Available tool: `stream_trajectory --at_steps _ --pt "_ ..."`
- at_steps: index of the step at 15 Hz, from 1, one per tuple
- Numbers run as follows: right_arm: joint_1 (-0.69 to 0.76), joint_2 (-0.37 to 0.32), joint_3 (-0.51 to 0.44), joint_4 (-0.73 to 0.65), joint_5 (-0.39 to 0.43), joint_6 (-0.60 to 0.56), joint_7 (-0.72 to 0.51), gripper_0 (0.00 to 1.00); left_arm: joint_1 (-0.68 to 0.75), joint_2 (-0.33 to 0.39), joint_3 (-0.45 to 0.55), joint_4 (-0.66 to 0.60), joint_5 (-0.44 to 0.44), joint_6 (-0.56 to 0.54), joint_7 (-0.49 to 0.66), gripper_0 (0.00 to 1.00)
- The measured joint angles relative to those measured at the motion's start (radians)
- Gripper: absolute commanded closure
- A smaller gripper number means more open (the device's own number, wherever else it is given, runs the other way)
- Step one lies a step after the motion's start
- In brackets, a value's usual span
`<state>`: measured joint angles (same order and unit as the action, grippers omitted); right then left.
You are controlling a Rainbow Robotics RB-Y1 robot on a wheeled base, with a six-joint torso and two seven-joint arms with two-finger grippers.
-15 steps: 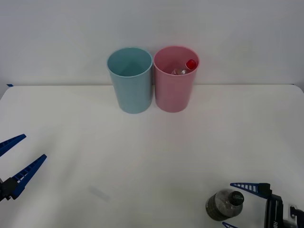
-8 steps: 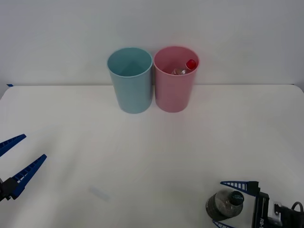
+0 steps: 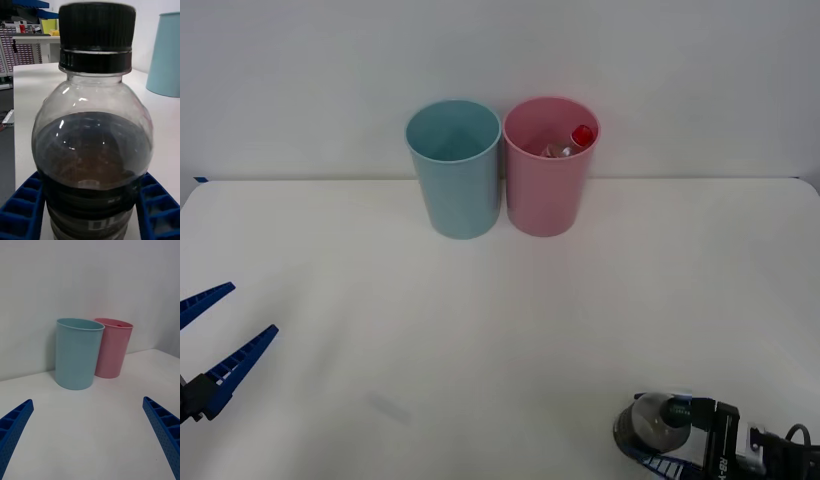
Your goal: Grasp the object on the table and drop it into the matching bin: aluminum can to the light blue bin, PET bottle to the pink bin.
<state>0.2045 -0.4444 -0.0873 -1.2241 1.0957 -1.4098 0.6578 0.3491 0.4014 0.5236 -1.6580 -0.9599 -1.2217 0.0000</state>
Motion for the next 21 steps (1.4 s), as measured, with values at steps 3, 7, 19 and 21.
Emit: stream_trajectory --at_steps 3,7,19,21 --pt "-0.004 0.009 0.003 0.000 0.000 0.000 -0.004 1.00 0.000 0.000 0.000 0.000 0.000 0.000 0.000 0.00" --pt "-0.011 0.008 0.003 -0.005 -0.013 0.002 -0.020 1.00 0.000 0.000 0.000 0.000 0.000 0.000 0.000 0.00" --pt "0.081 -0.072 0.007 -0.456 -0.095 0.208 -0.467 1.00 0.000 0.000 0.000 0.000 0.000 0.000 0.000 0.00" --pt "0.096 -0.083 0.006 -0.559 -0.101 0.271 -0.565 1.00 0.000 0.000 0.000 0.000 0.000 0.000 0.000 0.00"
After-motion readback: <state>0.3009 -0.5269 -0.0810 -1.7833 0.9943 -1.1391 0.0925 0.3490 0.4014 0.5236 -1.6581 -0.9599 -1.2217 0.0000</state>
